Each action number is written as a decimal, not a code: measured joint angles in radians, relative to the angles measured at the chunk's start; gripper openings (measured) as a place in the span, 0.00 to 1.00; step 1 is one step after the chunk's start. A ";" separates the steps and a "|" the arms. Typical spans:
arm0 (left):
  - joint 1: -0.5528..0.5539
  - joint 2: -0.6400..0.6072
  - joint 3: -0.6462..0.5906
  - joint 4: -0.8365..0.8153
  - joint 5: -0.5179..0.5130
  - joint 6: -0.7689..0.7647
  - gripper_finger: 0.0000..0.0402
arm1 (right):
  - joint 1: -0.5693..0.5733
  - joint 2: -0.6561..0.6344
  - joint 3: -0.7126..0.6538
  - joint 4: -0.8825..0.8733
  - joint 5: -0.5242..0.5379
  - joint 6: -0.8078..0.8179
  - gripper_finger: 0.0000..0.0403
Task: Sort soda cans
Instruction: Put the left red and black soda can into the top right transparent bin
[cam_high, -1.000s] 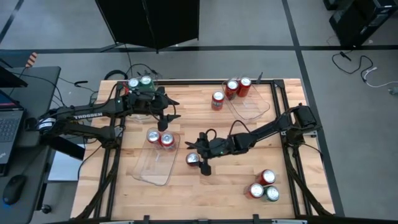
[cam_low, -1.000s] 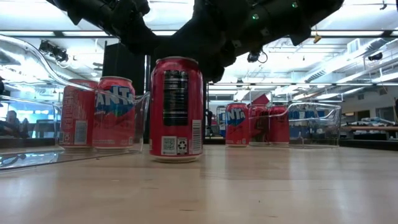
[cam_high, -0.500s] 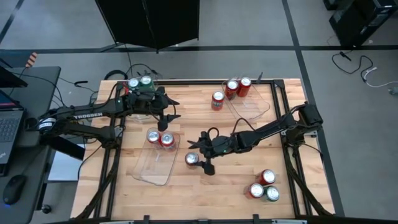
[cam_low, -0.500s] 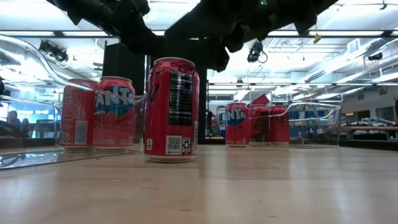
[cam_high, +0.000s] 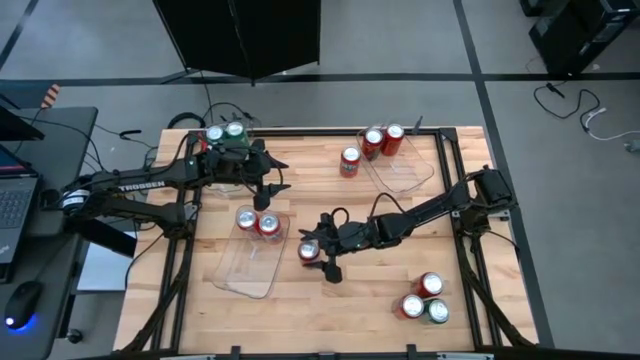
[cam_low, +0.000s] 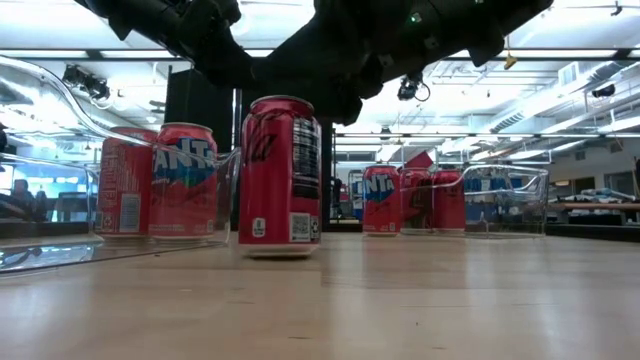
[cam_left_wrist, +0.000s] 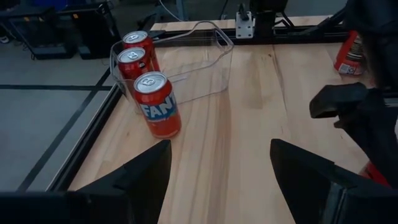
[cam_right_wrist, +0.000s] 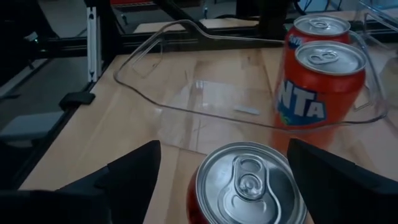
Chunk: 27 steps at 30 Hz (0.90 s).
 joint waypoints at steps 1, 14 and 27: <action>0.000 0.000 0.000 0.001 0.000 0.000 0.68 | 0.000 -0.002 -0.001 -0.002 0.000 -0.005 0.84; 0.000 0.000 0.000 -0.002 -0.001 -0.001 0.68 | 0.009 -0.038 -0.005 0.000 -0.004 -0.011 0.85; 0.000 0.000 0.000 -0.002 -0.001 -0.001 0.68 | 0.007 -0.040 -0.005 -0.101 0.026 0.019 0.85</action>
